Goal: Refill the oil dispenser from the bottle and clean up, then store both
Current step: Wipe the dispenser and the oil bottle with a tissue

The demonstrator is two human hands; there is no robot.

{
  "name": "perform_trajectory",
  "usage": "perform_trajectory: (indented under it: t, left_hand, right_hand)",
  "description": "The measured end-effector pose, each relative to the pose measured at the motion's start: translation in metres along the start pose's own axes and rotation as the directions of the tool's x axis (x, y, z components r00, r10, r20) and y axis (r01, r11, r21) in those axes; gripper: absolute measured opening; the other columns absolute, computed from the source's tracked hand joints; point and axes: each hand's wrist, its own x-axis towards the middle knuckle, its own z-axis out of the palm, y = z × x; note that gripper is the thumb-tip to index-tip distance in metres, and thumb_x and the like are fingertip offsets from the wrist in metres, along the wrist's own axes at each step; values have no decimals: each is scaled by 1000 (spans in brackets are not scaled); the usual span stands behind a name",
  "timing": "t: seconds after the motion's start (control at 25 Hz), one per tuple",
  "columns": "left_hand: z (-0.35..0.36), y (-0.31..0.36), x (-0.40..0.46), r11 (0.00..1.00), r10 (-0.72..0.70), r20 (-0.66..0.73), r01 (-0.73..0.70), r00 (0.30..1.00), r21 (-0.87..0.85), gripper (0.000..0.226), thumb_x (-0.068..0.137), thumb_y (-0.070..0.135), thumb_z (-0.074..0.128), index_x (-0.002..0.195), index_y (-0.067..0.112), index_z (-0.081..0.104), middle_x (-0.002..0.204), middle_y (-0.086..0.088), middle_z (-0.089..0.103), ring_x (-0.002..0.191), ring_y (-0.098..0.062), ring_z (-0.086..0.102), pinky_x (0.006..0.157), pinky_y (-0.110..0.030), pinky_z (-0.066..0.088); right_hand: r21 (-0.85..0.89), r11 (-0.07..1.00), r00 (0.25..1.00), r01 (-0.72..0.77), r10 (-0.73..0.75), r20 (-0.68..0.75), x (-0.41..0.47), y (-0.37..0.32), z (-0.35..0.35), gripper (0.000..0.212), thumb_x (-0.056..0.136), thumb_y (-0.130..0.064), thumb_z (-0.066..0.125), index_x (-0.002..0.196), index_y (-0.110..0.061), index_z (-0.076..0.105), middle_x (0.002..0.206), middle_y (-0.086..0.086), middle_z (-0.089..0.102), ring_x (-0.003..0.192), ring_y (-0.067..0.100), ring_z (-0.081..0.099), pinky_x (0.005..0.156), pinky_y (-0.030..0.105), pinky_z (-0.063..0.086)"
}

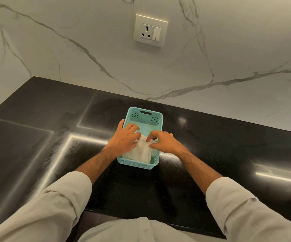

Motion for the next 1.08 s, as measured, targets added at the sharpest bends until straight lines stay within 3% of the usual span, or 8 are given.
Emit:
perform_trajectory:
  t: [0.16,0.36,0.48,0.64,0.8,1.0,1.08]
  left_hand:
    - [3,0,1,1000,10,-35,-11,999,-26,23,93,38,69,113,27,70,136,0,59,135,-23,47,118,-64,21]
    - [3,-1,4,982,70,2,-69,998,-173,37,88,46,71,120,30,60,138,5,54,137,-18,45,121,-64,16]
    - [3,3,5,962,99,-5,-97,995,-256,37,91,49,66,122,30,58,141,6,52,138,-15,44,122,-62,16]
    - [0,13,4,927,93,-62,-109,994,-358,37,92,61,57,118,34,57,142,9,50,134,-13,44,117,-51,30]
    - [3,15,-3,945,174,-49,-181,983,-274,43,86,59,64,117,31,54,135,9,48,124,-13,47,106,-42,37]
    - [5,24,4,976,70,-26,-74,997,-207,51,81,55,74,121,30,54,134,6,48,122,-18,49,102,-42,39]
    - [3,29,12,964,0,11,3,1000,-265,67,80,54,77,135,27,47,144,5,45,131,-20,46,109,-45,35]
  right_hand:
    - [29,999,1000,13,-13,11,-3,2,-2,18,94,-22,69,111,-27,70,137,-6,62,131,16,52,114,48,21]
    - [-111,993,997,50,-57,-58,-2,1,-4,13,97,-27,65,108,-26,72,126,-5,62,127,17,50,111,47,29]
    - [18,999,989,31,-28,-147,0,7,-3,8,96,-28,67,102,-28,73,120,-7,65,118,15,57,110,50,38]
    - [252,967,980,39,12,-197,-1,16,-4,6,95,-23,69,98,-28,72,122,-7,63,112,12,59,105,48,49]
    - [171,985,973,5,34,-226,-1,21,-5,25,92,-16,72,100,-38,65,128,-7,54,116,16,51,107,50,46]
    - [118,993,975,-23,49,-218,-1,23,2,22,91,-23,73,100,-40,65,119,-11,48,113,15,48,105,50,44]
    - [166,986,977,-17,52,-207,-1,25,5,23,91,-23,72,99,-43,63,118,-12,47,114,16,48,106,51,44]
